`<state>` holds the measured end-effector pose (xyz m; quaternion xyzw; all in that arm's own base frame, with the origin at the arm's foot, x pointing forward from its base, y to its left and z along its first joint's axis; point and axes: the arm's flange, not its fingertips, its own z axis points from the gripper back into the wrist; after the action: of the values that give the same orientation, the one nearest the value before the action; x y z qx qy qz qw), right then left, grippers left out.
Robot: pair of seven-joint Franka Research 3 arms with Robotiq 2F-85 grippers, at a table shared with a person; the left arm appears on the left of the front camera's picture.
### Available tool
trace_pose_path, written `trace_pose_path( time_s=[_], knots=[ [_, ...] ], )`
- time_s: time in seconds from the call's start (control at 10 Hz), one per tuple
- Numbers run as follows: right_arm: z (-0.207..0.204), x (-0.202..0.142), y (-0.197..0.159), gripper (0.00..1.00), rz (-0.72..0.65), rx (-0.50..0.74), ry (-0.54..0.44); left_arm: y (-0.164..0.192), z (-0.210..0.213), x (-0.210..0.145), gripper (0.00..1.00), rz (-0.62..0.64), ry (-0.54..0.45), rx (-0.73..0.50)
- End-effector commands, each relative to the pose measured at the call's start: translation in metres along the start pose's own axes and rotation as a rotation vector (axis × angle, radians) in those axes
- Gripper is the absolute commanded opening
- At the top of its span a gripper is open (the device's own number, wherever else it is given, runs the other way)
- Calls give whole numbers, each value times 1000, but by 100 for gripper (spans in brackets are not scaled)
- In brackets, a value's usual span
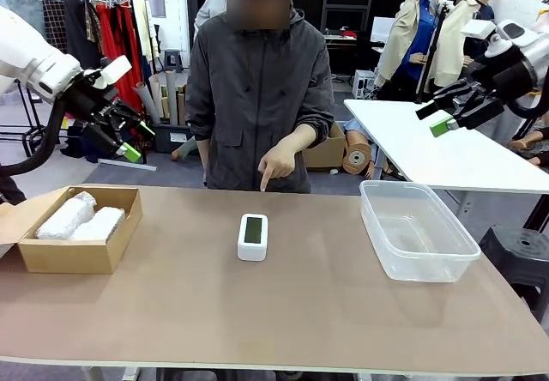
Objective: Separate and place wrapped and unwrapped clocks.
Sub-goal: Pick up the Digital clock indicated by the person.
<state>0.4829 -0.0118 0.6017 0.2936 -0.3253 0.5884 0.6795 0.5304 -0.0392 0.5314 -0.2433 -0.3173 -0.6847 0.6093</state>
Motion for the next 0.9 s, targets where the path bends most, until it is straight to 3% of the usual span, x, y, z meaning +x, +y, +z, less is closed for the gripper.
trace_pose_path(
  time_s=[0.0,0.5,0.8],
  knots=[
    [0,2,0,100,5,2,-4,-1,1,0,100,-3,1,-4],
    [0,0,0,100,0,0,0,-1,1,0,100,-3,1,-4],
    [-37,43,20,100,71,84,75,-1,1,0,100,-3,1,-4]
  ],
)
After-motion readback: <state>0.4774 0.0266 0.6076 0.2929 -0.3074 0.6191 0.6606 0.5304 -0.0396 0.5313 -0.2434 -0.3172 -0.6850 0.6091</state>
